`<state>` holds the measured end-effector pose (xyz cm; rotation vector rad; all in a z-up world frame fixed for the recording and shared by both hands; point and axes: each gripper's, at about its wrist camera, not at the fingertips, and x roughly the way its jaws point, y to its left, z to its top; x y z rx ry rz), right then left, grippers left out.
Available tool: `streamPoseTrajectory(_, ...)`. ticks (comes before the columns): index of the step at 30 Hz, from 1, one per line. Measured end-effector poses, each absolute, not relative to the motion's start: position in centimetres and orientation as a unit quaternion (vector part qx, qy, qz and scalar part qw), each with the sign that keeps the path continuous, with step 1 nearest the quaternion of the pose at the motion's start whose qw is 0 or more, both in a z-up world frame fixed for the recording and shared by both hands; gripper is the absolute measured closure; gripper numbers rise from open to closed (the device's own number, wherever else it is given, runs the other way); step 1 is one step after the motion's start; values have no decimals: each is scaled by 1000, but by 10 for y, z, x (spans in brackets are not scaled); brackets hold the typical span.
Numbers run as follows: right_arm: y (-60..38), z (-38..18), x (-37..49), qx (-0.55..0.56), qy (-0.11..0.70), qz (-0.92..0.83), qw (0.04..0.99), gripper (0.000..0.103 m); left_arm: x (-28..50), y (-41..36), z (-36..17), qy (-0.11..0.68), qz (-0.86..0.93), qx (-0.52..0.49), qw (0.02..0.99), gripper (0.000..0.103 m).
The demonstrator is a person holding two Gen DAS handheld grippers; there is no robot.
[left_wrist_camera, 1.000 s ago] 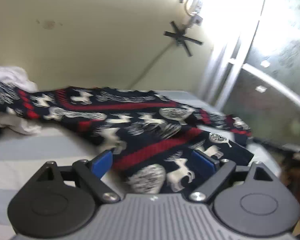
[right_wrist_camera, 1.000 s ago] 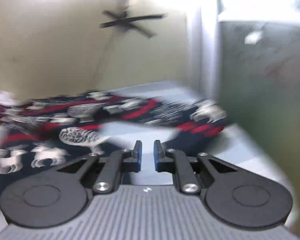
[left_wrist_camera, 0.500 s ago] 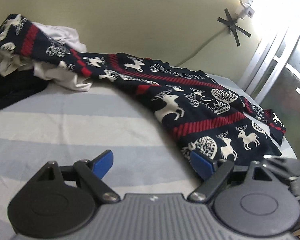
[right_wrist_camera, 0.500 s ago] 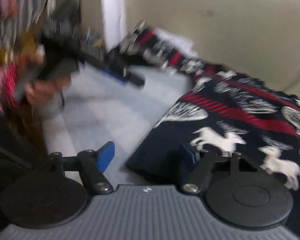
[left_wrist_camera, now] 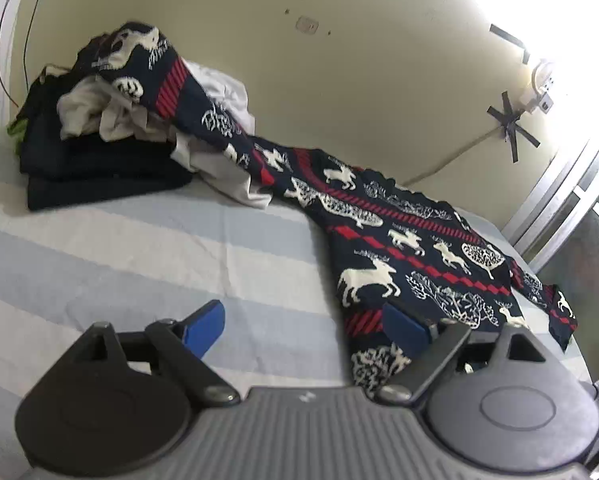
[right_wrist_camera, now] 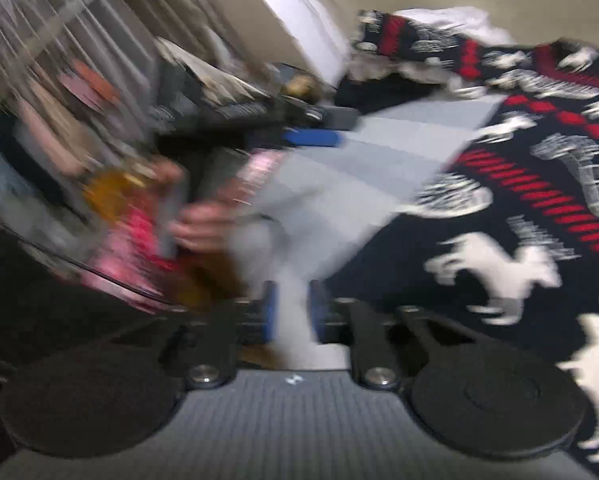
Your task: Fold small clothes
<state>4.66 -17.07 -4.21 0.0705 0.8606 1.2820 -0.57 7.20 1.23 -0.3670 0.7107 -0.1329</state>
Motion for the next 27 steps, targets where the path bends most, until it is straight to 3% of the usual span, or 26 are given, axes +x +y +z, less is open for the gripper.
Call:
streamPoseTrajectory(5, -268, -19, 52, 104, 317, 473, 815, 63, 0, 60, -6, 375, -108, -164, 906, 14)
streamPoseTrajectory(8, -323, -9, 43, 110, 289, 363, 879, 52, 2, 47, -19, 401, -134, -155, 893, 14)
streamPoseTrajectory(10, -345, -12, 39, 99, 293, 297, 903, 46, 1, 39, -28, 416, -145, -150, 885, 14)
streamPoseTrajectory(15, -360, -46, 26, 78, 353, 247, 899, 46, -13, 32, -28, 420, -160, -144, 881, 14)
streamPoseTrajectory(17, -350, -55, 19, 42, 342, 231, 910, 60, -17, 31, -27, 423, -158, -139, 881, 14)
streamPoseTrajectory(18, -348, -53, 12, 40, 346, 231, 909, 94, -19, 29, -27, 425, -157, -136, 881, 14)
streamPoseTrajectory(27, -382, -53, 30, 76, 334, 157, 926, 93, -21, 20, -26, 435, -154, -127, 878, 13)
